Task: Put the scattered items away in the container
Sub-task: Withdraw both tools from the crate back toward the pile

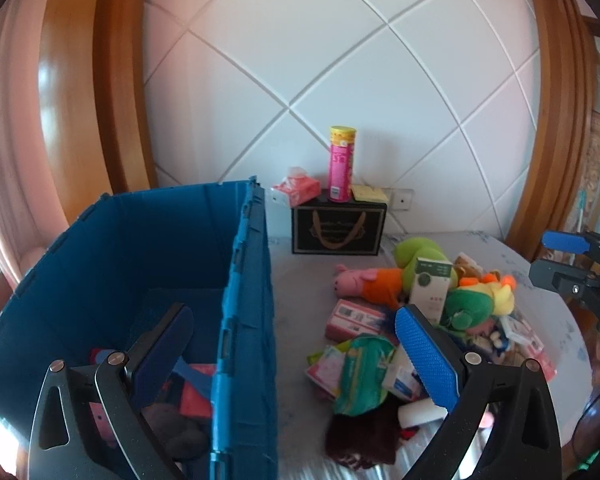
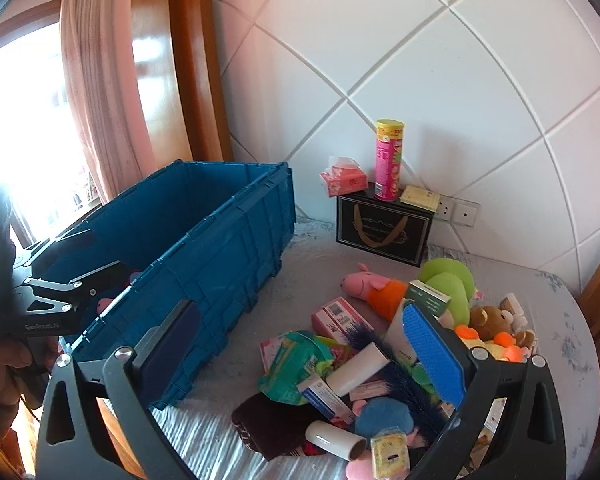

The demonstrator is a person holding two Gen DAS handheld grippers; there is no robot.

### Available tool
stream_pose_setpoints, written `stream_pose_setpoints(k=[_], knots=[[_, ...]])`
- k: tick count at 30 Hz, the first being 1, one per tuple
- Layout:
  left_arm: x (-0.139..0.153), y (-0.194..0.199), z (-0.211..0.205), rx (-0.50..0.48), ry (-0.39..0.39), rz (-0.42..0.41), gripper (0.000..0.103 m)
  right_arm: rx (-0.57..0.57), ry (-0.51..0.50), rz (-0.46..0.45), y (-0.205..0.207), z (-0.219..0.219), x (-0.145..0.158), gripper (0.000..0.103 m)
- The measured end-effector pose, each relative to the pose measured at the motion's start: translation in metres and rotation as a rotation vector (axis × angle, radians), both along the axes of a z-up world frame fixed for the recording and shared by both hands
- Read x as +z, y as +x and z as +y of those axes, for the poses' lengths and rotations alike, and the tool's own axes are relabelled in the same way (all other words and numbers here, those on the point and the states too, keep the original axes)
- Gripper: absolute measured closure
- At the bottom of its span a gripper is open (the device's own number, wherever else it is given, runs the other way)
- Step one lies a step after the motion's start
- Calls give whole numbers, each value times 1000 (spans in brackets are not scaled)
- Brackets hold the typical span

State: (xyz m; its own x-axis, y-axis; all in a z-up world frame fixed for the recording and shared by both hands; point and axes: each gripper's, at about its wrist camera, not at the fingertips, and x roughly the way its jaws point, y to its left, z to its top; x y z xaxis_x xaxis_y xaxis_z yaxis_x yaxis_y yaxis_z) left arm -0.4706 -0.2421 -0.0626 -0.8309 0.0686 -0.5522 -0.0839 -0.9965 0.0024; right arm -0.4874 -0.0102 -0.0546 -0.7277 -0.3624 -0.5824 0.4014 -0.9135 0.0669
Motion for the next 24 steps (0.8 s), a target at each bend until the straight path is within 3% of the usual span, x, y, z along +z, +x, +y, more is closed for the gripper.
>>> stream_pose_setpoints(k=[6,15,18,24], knots=[[-38,-9,52,-56,-24,-82,1,-67,31,-21,6,56,-23,0],[-113,-21,119,-170,-71,-184,1,-194,61,-150,20,155,-83,0],[-144,-18,148,-264,-122,-199,1,-225,61,-202,27,183,-103,0],[-206,-6,207,-491,-315,-179,1,-285,65,-288,43,225,-139,0]])
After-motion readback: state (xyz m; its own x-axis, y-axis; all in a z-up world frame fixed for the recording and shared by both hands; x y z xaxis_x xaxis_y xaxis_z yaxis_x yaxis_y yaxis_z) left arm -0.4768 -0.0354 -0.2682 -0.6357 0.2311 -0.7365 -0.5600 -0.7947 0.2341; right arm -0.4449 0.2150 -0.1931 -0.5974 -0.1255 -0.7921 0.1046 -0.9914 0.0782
